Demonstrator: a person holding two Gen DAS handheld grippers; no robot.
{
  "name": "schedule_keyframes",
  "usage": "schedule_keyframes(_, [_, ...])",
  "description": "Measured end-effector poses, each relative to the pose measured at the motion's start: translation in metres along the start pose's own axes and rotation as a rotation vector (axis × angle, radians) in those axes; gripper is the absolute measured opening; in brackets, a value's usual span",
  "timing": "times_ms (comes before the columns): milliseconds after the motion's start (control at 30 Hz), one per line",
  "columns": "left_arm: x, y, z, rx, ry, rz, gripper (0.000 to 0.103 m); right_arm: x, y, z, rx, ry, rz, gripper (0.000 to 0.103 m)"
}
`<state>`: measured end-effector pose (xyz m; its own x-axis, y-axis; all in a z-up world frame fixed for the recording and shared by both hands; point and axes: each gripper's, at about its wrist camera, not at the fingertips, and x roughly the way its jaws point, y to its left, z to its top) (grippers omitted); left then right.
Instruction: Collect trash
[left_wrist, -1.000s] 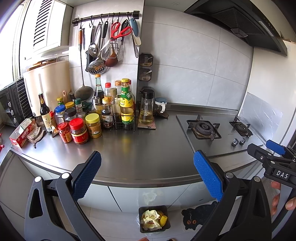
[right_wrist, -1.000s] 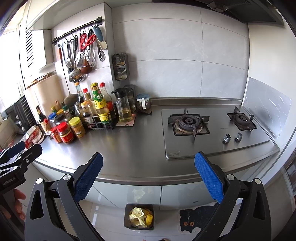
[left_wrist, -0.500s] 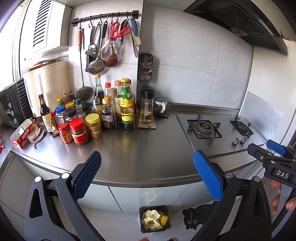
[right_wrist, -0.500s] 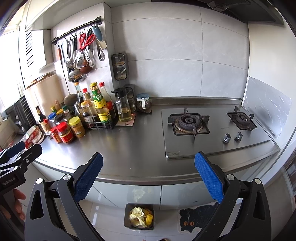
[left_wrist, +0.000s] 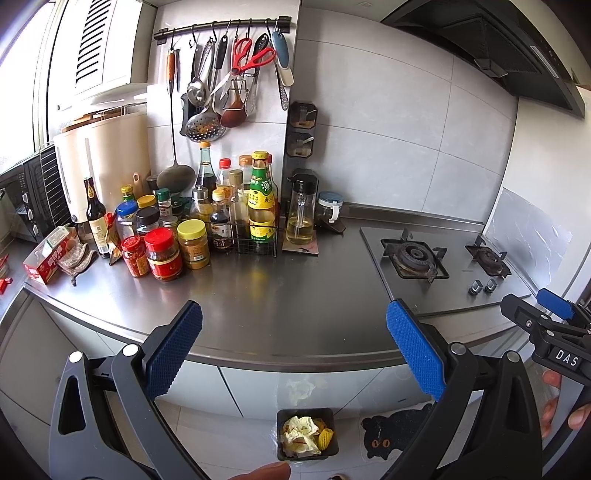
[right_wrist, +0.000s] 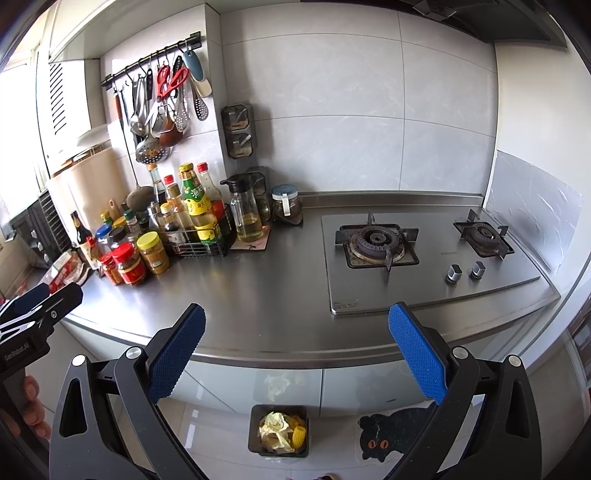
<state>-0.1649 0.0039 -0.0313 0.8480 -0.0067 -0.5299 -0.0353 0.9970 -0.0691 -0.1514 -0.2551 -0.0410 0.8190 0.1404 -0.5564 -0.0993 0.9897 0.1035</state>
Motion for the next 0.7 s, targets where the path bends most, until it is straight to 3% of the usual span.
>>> schedule_keyframes(467, [-0.002, -0.002, -0.0005, -0.009, -0.003, -0.019, 0.095, 0.0042, 0.0055, -0.0031, 0.005, 0.017, 0.004, 0.1])
schedule_keyframes(700, [0.004, -0.0039, 0.0001, -0.004, 0.039, -0.014, 0.095, 0.0048, 0.0045, -0.0043, 0.011, 0.017, 0.005, 0.1])
